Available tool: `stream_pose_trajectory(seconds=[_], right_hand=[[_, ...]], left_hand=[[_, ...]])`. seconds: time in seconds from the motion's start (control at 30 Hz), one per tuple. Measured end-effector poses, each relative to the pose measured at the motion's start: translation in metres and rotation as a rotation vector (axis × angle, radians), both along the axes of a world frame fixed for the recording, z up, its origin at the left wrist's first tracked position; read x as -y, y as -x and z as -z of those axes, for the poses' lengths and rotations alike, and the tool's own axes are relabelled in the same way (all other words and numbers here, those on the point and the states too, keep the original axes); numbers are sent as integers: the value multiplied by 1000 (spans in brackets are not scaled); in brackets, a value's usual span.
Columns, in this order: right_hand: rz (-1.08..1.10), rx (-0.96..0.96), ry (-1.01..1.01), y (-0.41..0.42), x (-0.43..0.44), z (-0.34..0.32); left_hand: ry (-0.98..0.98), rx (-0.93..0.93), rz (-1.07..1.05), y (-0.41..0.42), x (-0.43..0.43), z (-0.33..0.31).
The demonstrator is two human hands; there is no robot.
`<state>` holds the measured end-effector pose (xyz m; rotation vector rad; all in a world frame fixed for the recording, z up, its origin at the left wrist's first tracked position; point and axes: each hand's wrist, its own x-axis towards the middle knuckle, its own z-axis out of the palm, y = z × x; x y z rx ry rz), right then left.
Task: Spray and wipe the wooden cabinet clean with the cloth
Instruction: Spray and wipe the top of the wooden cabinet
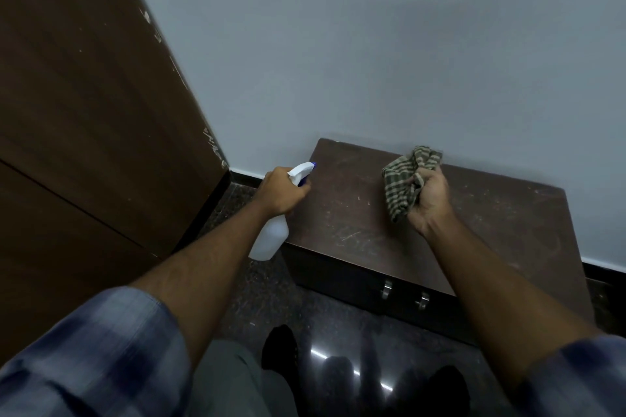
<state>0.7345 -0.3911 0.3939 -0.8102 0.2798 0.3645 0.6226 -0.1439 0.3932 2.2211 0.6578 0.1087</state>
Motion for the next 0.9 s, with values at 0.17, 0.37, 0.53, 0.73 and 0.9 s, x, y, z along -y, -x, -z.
stream_pose_trajectory(seconds=[0.17,0.37,0.53,0.73,0.9], right_hand=[[-4,216,387,-14,-36,18],[-242,769,1254,-20,-95,70],[-676,958,1909,-18,-132,114],[-743,1164,1931,-70,-143,119],[-792,1127,1922,-69,-159,110]], left_hand=[[58,-2,39,-4,-16,-5],[-2,2,44,-15,-31,9],[12,-1,62,-22,-51,31],[-9,-18,57,-27,-70,50],[22,-15,84,-35,-70,47]])
